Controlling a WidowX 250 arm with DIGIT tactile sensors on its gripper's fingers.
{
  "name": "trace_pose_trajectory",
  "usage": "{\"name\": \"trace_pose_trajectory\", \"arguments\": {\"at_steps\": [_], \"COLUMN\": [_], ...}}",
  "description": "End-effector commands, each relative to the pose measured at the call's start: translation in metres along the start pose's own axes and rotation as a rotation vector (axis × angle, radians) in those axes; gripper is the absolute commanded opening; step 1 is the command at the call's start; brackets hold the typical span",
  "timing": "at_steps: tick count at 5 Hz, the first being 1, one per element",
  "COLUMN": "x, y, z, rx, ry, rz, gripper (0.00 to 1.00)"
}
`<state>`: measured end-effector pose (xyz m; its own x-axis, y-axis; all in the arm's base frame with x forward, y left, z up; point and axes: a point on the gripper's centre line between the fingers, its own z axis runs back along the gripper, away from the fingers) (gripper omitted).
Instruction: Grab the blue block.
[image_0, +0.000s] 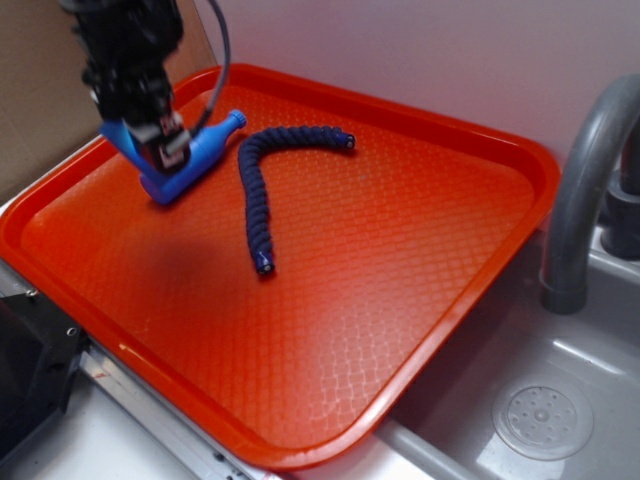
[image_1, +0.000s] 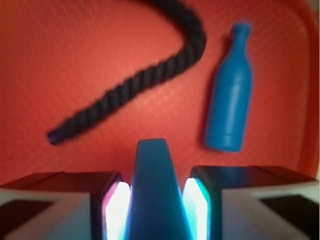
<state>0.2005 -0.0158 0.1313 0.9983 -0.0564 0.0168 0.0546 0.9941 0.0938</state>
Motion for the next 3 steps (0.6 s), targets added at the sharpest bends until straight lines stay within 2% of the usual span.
{"name": "trace_pose_trajectory", "arguments": {"at_steps": [1, 2, 3], "x": [-0.007, -0.019, -0.025], "y": [0.0, 0.004, 0.01], "z": [0.075, 0.096, 0.101], "rx": [-0.006, -0.048, -0.121], "ry": [-0.159, -0.246, -0.275], "rz": [0.008, 0.009, -0.129], "gripper": [0.0, 0.0, 0.0]}}
